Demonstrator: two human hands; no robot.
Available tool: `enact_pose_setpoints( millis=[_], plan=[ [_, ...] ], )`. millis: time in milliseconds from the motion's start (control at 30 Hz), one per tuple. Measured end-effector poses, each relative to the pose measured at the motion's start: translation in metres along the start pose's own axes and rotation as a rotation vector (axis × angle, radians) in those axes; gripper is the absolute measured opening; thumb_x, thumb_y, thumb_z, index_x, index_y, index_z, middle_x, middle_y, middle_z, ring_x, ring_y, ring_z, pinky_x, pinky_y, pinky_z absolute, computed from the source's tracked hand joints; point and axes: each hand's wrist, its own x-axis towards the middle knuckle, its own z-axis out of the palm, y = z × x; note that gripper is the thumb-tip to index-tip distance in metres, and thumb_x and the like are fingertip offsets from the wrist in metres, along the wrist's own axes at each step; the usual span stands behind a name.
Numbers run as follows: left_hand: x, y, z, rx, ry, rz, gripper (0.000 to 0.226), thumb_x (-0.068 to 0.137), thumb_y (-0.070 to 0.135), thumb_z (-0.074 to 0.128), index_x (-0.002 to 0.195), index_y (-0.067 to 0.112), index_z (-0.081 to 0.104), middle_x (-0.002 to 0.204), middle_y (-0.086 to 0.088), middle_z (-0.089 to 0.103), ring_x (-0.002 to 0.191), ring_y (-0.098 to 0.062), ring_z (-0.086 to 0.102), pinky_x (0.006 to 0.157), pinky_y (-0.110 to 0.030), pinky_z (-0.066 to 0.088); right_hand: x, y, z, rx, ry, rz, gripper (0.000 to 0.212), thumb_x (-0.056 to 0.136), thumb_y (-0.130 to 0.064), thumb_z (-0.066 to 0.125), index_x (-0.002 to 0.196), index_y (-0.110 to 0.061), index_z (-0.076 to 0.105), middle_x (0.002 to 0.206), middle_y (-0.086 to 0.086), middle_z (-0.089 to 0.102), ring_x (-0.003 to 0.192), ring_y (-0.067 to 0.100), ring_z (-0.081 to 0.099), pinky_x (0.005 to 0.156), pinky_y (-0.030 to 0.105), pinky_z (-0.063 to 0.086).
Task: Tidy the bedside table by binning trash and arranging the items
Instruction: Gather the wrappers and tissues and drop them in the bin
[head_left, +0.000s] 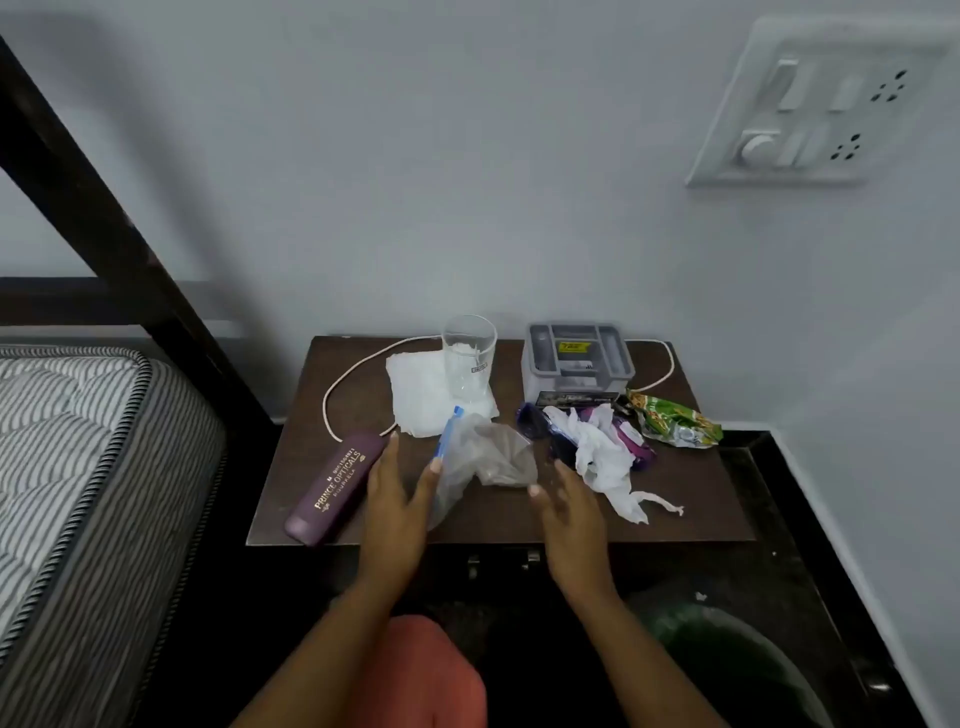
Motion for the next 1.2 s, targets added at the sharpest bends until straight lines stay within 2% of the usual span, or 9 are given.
enact_pose_setpoints(
  millis=[133, 233, 300, 433, 633, 700, 867, 1067, 1200],
  plan=[
    [0.021, -0.003, 0.007, -0.026, -0.132, -0.128, 0.064, 0.092, 0.047, 0.048, 0.146, 0.017, 0.030, 0.153, -0.007, 0.030, 0.140, -0.022, 0.030, 0.113, -0.033, 0.022, 0.034, -0.011, 0.019, 0.183, -0.107, 0.229, 0.047, 0.096, -0.034, 0.046, 0.140, -0.018, 0.040, 0.142, 0.008, 0.044, 0.129, 0.024, 0.043, 0.108, 0.037, 0.035],
    [0.021, -0.002, 0.010, -0.150, -0.211, -0.142, 0.043, 0.095, 0.035, 0.048, 0.135, 0.017, 0.046, 0.139, -0.005, 0.049, 0.131, -0.021, 0.044, 0.109, -0.035, 0.033, 0.041, -0.013, 0.031, 0.161, -0.114, 0.246, 0.032, 0.095, -0.029, 0.048, 0.119, -0.011, 0.060, 0.120, 0.012, 0.062, 0.111, 0.029, 0.058, 0.097, 0.039, 0.045],
    [0.016, 0.010, 0.009, -0.251, -0.266, -0.137, 0.027, 0.096, 0.030, 0.047, 0.119, 0.020, 0.057, 0.122, -0.008, 0.063, 0.114, -0.024, 0.059, 0.094, -0.039, 0.048, 0.042, -0.018, 0.033, 0.152, -0.090, 0.236, 0.026, 0.092, -0.024, 0.053, 0.108, -0.008, 0.065, 0.108, 0.015, 0.067, 0.101, 0.032, 0.062, 0.092, 0.044, 0.048],
    [-0.014, 0.037, 0.012, -0.350, -0.234, -0.023, 0.020, 0.096, 0.016, 0.047, 0.112, 0.016, 0.059, 0.099, -0.002, 0.068, 0.090, -0.019, 0.066, 0.070, -0.025, 0.057, 0.030, -0.026, 0.004, 0.241, -0.120, 0.137, 0.026, 0.088, -0.026, 0.059, 0.109, -0.012, 0.067, 0.110, 0.006, 0.068, 0.101, 0.019, 0.064, 0.095, 0.042, 0.050],
    [-0.081, 0.052, 0.090, -0.361, -0.443, -0.043, 0.012, 0.092, 0.024, 0.055, 0.101, 0.031, 0.059, 0.107, 0.001, 0.069, 0.101, -0.022, 0.066, 0.089, -0.047, 0.052, -0.027, 0.017, -0.112, 0.216, -0.005, 0.125, 0.010, 0.088, -0.023, 0.062, 0.095, -0.022, 0.070, 0.105, 0.003, 0.069, 0.098, 0.017, 0.065, 0.092, 0.041, 0.052],
    [-0.107, 0.052, 0.131, -0.301, -0.551, -0.080, 0.016, 0.089, 0.028, 0.054, 0.104, 0.028, 0.059, 0.108, -0.003, 0.068, 0.102, -0.026, 0.065, 0.090, -0.051, 0.051, -0.051, 0.044, -0.152, 0.150, 0.065, 0.220, 0.012, 0.089, -0.024, 0.061, 0.094, -0.021, 0.071, 0.101, 0.003, 0.070, 0.095, 0.017, 0.066, 0.091, 0.042, 0.052],
    [-0.172, 0.042, 0.219, 0.025, -0.715, -0.261, 0.033, 0.096, 0.014, 0.042, 0.128, 0.018, 0.048, 0.126, -0.008, 0.057, 0.113, -0.022, 0.057, 0.099, -0.038, 0.047, -0.103, 0.110, -0.211, -0.012, 0.194, 0.438, 0.013, 0.091, -0.021, 0.057, 0.087, -0.028, 0.067, 0.094, 0.001, 0.070, 0.087, 0.012, 0.065, 0.083, 0.034, 0.052],
    [-0.191, 0.024, 0.252, 0.448, -1.029, -0.353, 0.054, 0.094, 0.020, 0.046, 0.144, 0.009, 0.030, 0.144, -0.014, 0.041, 0.128, -0.028, 0.046, 0.105, -0.033, 0.039, -0.124, 0.165, -0.219, -0.188, 0.168, 0.559, 0.009, 0.092, -0.016, 0.055, 0.099, -0.015, 0.060, 0.103, 0.011, 0.062, 0.092, 0.022, 0.058, 0.079, 0.030, 0.042],
    [-0.178, 0.022, 0.244, 0.536, -0.971, -0.276, 0.051, 0.093, 0.023, 0.049, 0.140, 0.008, 0.037, 0.140, -0.013, 0.048, 0.126, -0.029, 0.048, 0.104, -0.033, 0.040, -0.120, 0.163, -0.204, -0.201, 0.126, 0.478, 0.019, 0.088, -0.002, 0.057, 0.086, -0.021, 0.060, 0.105, 0.020, 0.065, 0.089, 0.022, 0.059, 0.085, 0.033, 0.046]
  ],
)
